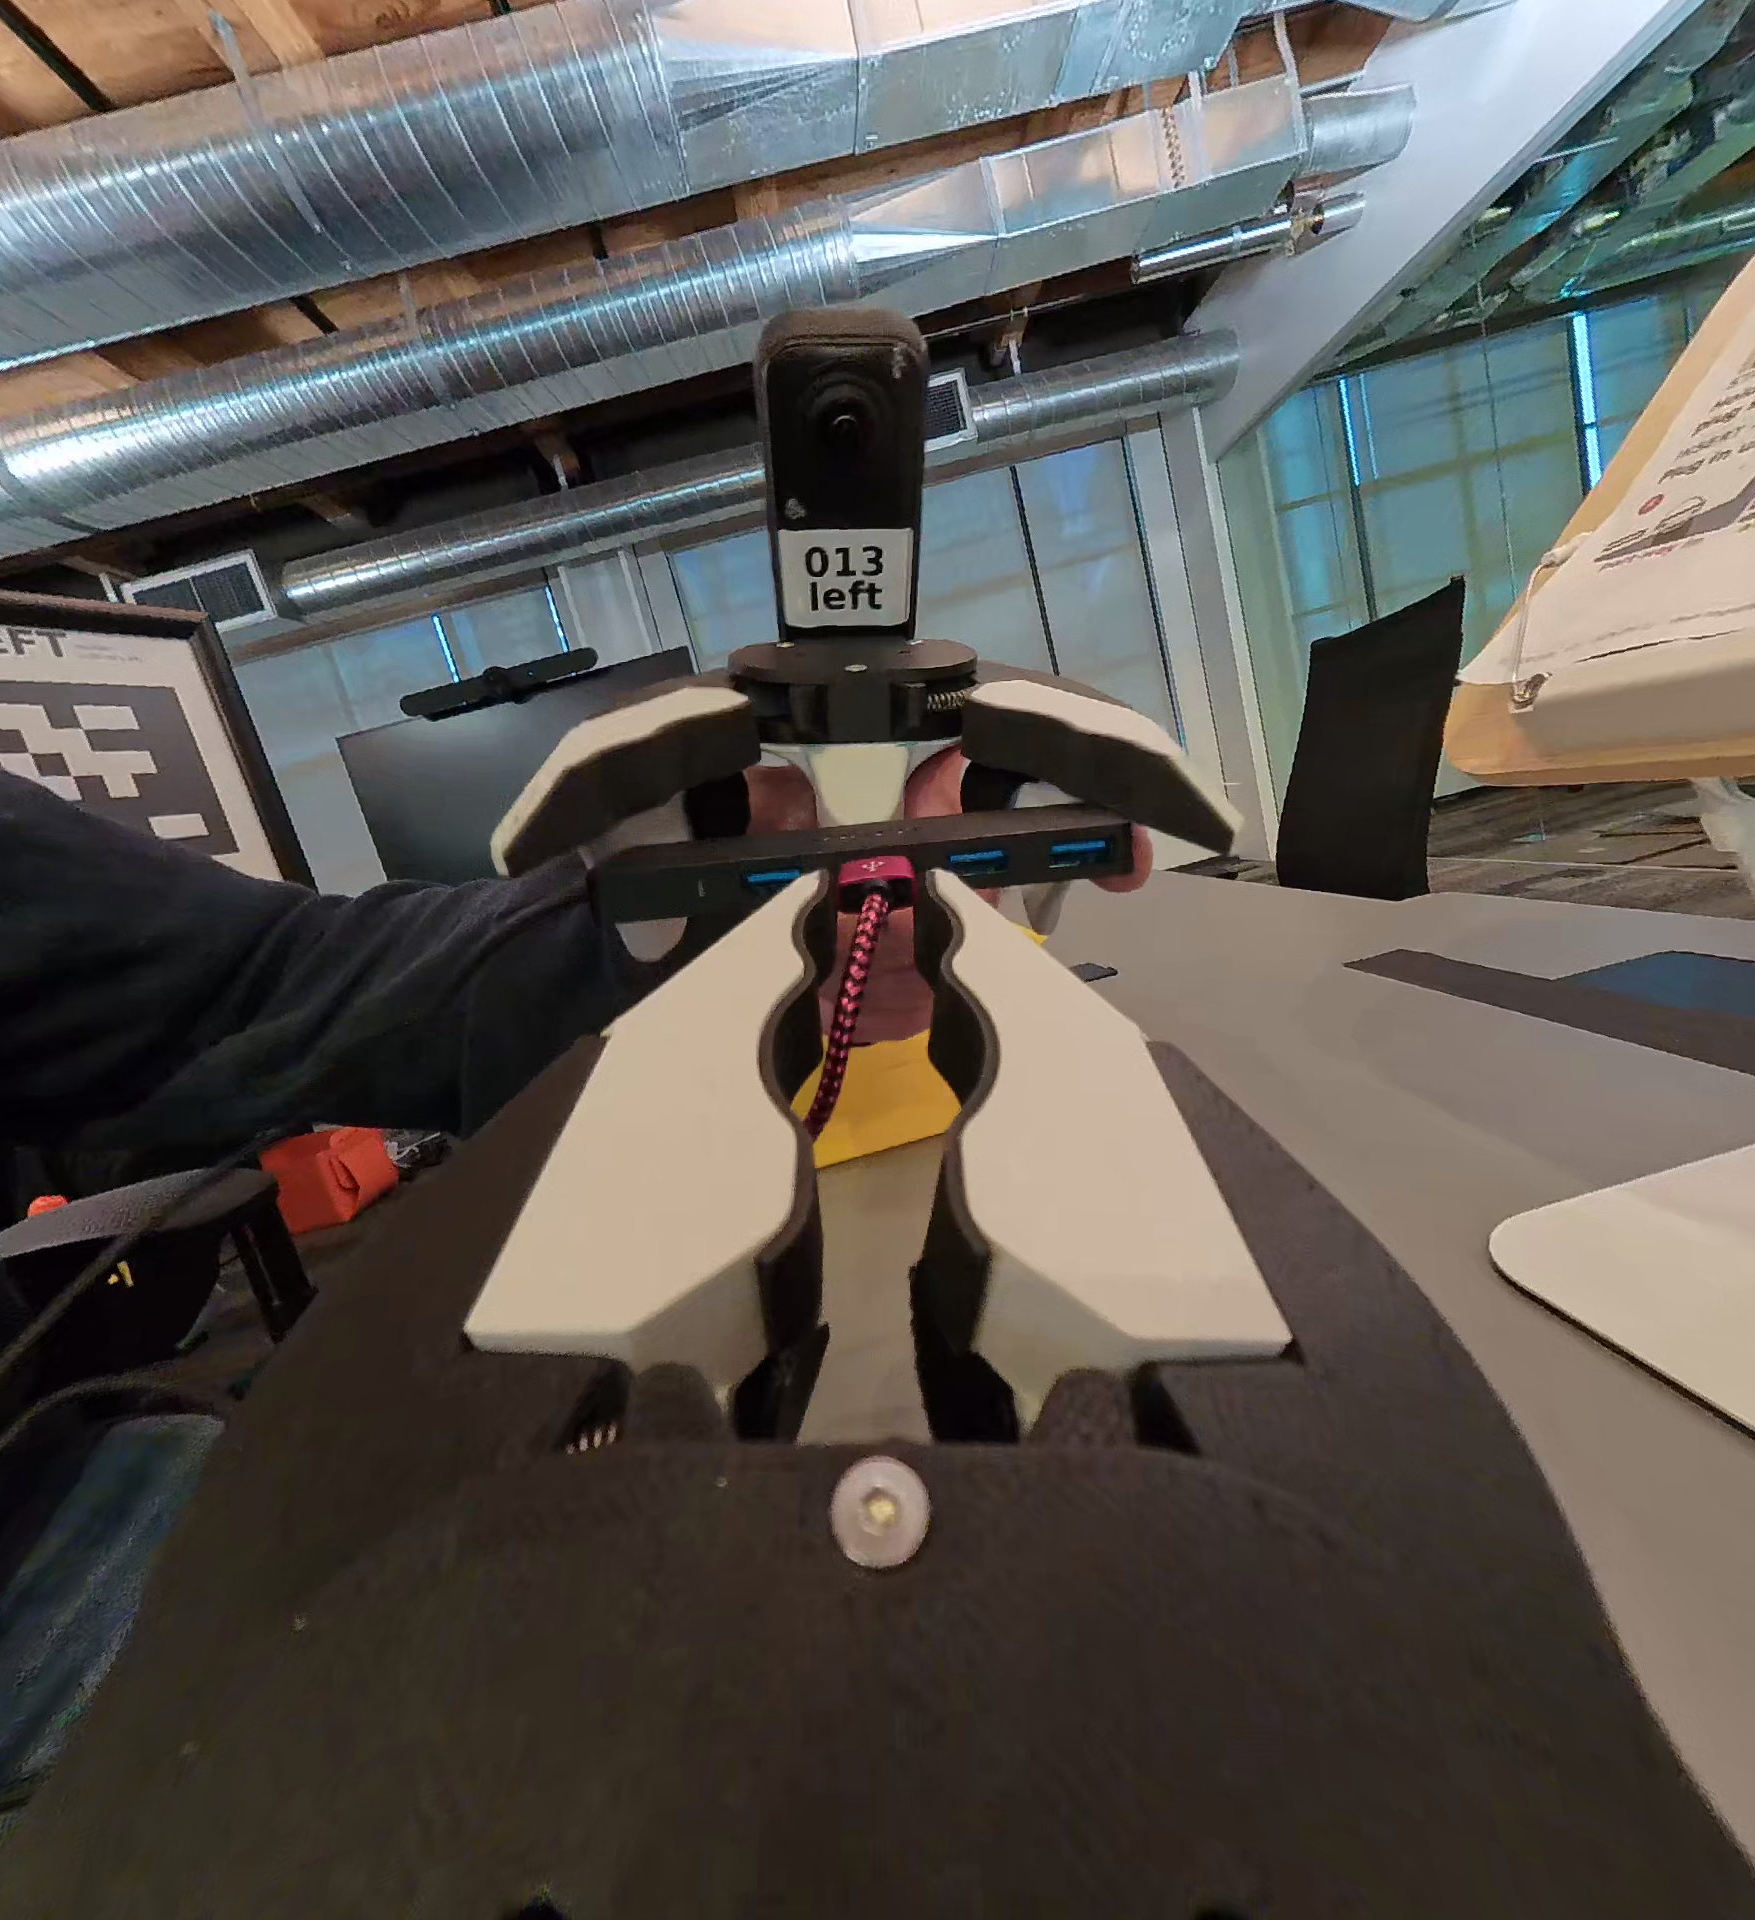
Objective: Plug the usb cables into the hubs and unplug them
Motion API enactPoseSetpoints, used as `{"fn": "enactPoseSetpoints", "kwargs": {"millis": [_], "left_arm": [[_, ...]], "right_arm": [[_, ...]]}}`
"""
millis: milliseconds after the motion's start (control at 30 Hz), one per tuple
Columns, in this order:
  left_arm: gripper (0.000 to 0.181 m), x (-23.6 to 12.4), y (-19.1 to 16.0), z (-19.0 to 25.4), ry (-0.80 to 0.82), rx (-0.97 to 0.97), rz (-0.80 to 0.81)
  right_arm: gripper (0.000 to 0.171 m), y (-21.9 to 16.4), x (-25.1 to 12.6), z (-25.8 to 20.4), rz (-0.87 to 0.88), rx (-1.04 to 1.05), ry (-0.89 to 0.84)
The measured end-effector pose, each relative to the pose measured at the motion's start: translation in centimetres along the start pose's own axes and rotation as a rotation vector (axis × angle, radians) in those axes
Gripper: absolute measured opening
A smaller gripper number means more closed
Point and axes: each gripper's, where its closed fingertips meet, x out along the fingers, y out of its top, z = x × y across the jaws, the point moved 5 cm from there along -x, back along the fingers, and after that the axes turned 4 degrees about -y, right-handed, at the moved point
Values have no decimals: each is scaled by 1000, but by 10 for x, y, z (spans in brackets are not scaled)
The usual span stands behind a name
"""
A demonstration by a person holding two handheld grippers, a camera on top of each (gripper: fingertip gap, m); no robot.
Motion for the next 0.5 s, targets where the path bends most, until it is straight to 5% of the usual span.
{"fn": "enactPoseSetpoints", "kwargs": {"millis": [233,500], "left_arm": [[141,-2,-4,1,31,26,-20],[146,5,-2,10,179,302,-35]], "right_arm": [[12,6,-3,-3,18,-4,19],[11,3,-5,0,24,118,29]]}}
